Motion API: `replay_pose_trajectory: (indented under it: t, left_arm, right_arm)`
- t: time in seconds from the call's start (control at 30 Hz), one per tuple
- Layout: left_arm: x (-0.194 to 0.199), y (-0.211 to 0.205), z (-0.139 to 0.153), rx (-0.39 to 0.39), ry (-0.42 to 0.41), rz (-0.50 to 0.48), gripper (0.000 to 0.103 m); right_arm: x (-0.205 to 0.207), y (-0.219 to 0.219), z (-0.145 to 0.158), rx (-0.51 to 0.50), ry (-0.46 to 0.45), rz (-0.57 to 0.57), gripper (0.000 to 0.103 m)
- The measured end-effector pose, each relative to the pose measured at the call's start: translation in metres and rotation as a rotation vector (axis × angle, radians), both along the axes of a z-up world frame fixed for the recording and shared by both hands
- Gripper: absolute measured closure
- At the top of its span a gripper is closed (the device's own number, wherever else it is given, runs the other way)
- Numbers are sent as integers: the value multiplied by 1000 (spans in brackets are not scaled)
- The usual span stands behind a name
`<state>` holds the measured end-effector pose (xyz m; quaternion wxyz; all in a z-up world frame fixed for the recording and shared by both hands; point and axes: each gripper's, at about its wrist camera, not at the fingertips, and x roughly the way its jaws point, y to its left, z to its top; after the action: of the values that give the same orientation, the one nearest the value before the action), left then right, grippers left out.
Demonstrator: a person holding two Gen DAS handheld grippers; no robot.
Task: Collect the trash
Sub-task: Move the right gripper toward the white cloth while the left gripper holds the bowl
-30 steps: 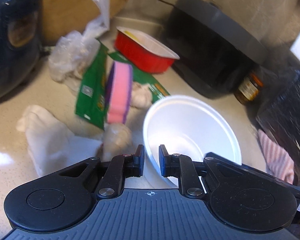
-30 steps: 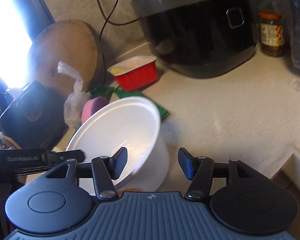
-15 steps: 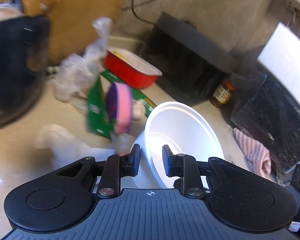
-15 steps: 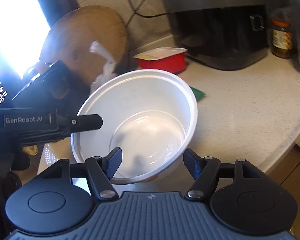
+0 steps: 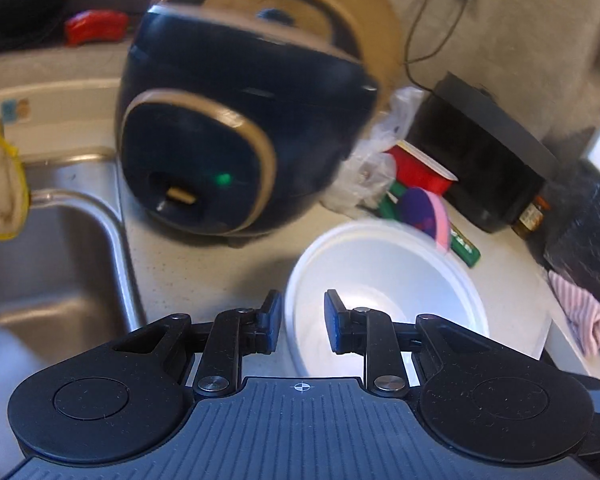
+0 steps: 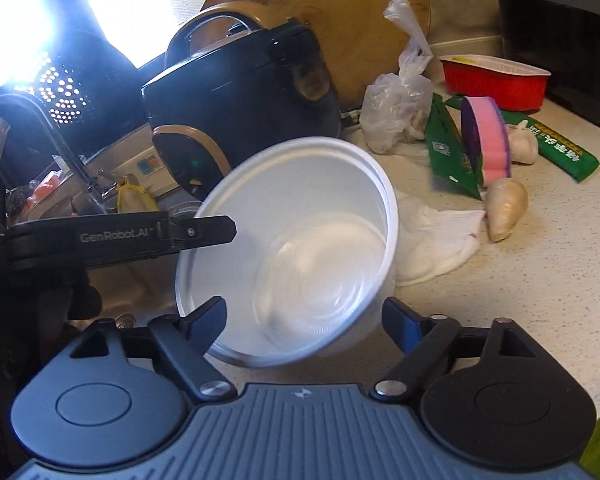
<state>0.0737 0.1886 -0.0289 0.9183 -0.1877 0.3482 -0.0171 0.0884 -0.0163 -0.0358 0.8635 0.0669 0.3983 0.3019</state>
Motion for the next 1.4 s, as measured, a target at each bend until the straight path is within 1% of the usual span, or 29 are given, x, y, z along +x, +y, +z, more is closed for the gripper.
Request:
replay_pose_trajectory:
  t: [0.07,0.13,0.17,0.2,0.27,0.33,0.37,0.4,0.43,0.5,0.53,0.63,0.8,0.9,0.97,1.07,1.17,1.27,1.37,1.4]
  left_arm:
    - [6,4,-8,-27,12,-16,77]
    - [11,3,-12,-39,15,-34,78]
    - [13,1,-13,-39,21,-42,81]
    - [16,-2,-13,-34,30,-51,82]
    - [21,-9,-14,-19,47,-66,83]
    - [23,-13,-14,-8,56,-69,84]
    - [24,-15,-14,-5,62,-61,86]
    - [25,-16,-14,-3,75,-44,87]
    - [27,-17,-13,-6,95,-26,89]
    - [27,-19,-13,-3,119,-7,89]
    - [27,-21,-13,9,121,-3,89]
    - [26,-26,-11,36,118,23,89]
    - [21,-30,-7,34,99,64,90]
    - [17,-29,-6,37,89,87,91]
    - [15,-26,-5,28,90,97,92]
    - [7,-20,-3,13,66,116,92]
    - [3,-14,-4,-1,70,138,92]
    - [0,-9,-2,-18,59,153,92]
    - [-2,-5,-2,-29,55,162,92]
    - [-3,-4,-2,-31,55,166,92]
  right_arm:
    - [1,1,2,-17,-10,-40,16]
    - [-1,-9,5,-32,-28,-88,16]
    - [-3,-17,9,-37,-39,-118,14]
    - [-4,-25,12,-39,-48,-146,9]
    - [-3,-46,18,-42,-73,-226,3]
    - [2,-72,21,-50,-92,-312,1]
    - [7,-85,18,-59,-93,-348,0]
    - [13,-94,13,-79,-87,-373,0]
    - [19,-102,7,-111,-67,-400,0]
    - [31,-113,-7,-162,-13,-441,0]
    - [33,-119,-14,-169,2,-445,0]
    - [36,-126,-29,-173,6,-447,0]
    - [41,-113,-40,-259,-30,-385,0]
    - [44,-110,-43,-269,-59,-366,0]
    - [47,-108,-47,-266,-45,-358,0]
    - [50,-105,-52,-254,-14,-333,0]
    - [48,-101,-53,-261,-30,-330,0]
    - [46,-92,-53,-267,-34,-293,0]
    - [41,-81,-56,-330,-66,-267,0]
    - [39,-81,-56,-322,-72,-276,0]
